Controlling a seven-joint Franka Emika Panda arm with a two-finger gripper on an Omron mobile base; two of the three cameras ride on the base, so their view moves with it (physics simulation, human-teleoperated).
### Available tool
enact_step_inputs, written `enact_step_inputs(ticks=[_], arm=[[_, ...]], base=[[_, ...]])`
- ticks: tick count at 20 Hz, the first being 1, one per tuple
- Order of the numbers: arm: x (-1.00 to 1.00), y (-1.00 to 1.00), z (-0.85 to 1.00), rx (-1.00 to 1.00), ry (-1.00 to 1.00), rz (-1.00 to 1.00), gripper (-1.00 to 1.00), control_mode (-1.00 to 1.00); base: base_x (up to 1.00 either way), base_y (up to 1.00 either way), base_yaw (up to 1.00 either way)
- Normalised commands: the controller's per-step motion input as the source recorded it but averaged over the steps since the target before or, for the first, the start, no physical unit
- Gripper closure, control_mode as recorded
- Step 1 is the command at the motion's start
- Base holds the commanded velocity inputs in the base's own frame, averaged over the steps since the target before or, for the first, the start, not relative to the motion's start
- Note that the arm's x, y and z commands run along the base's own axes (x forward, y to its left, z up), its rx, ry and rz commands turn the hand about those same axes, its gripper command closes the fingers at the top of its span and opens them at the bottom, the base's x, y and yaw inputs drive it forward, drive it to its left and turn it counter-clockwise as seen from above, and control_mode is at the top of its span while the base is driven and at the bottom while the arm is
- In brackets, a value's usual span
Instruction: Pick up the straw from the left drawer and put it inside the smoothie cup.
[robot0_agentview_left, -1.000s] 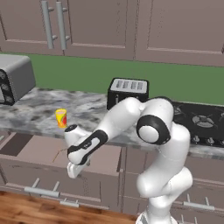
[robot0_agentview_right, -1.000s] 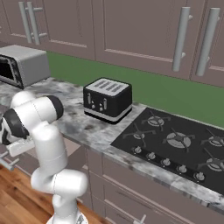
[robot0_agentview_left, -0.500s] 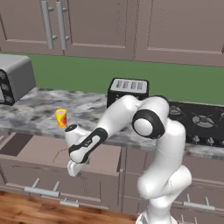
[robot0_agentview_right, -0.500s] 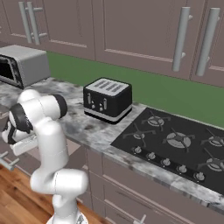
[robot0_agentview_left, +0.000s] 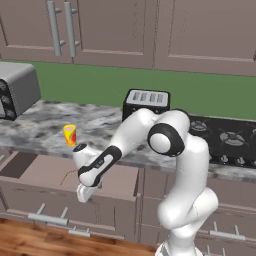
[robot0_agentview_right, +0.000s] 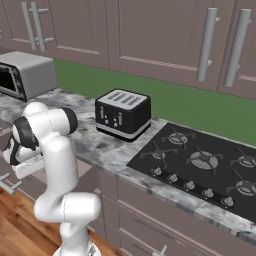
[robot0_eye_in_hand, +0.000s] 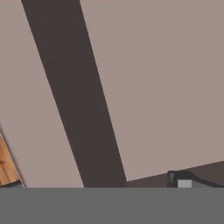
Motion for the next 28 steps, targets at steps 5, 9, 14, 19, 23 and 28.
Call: enact_step_inputs(ticks=[5,9,14,19,23,28], arm=[[-0.27,0.00,0.00,0.00,0.04,0.00,-1.00,-1.00],[-0.48,0.00,-0.01,0.00,0.06,0.00,-1.00,-1.00],[-0.68,0.00,-0.01,0.00,0.06,0.00,-1.00,-1.00],[-0.98,0.00,0.00,0.00,0.00,0.00,-1.00,-1.00],[-1.00,0.00,0.00,0.00,0.00,0.00,-1.00,-1.00],[-1.00,0.00,0.00,0.01,0.00,0.00,-1.00,-1.00]], base=[[0.00,0.00,0.00],[0.00,0.00,0.00],[0.00,0.00,0.00],[0.00,0.00,0.00],[0.00,0.00,0.00],[0.00,0.00,0.00]])
